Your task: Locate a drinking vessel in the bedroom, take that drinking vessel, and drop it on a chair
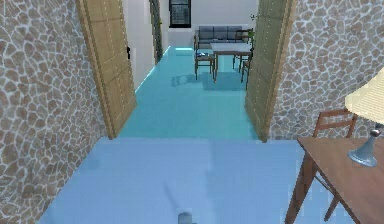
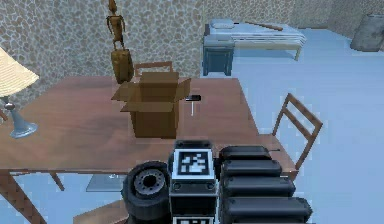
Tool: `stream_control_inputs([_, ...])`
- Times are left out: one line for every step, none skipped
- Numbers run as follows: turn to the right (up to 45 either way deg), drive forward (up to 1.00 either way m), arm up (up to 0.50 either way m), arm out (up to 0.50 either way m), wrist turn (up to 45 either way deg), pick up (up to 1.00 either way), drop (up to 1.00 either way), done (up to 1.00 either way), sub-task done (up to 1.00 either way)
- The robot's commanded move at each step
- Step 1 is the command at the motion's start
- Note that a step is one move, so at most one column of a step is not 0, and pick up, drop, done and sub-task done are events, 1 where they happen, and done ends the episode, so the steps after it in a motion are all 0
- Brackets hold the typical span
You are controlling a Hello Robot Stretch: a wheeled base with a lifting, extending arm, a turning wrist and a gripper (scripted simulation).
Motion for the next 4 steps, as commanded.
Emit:
stream_control_inputs([0.0,0.0,0.0,0.36,0.0,0.0,0.0,0.0,0.0])
stream_control_inputs([0.0,0.0,0.0,0.0,39.0,0.0,0.0,0.0,0.0])
stream_control_inputs([0.0,0.0,-0.4,0.0,0.0,0.0,0.0,0.0,0.0])
stream_control_inputs([0.0,0.0,-0.32,0.0,0.0,0.0,0.0,0.0,0.0])
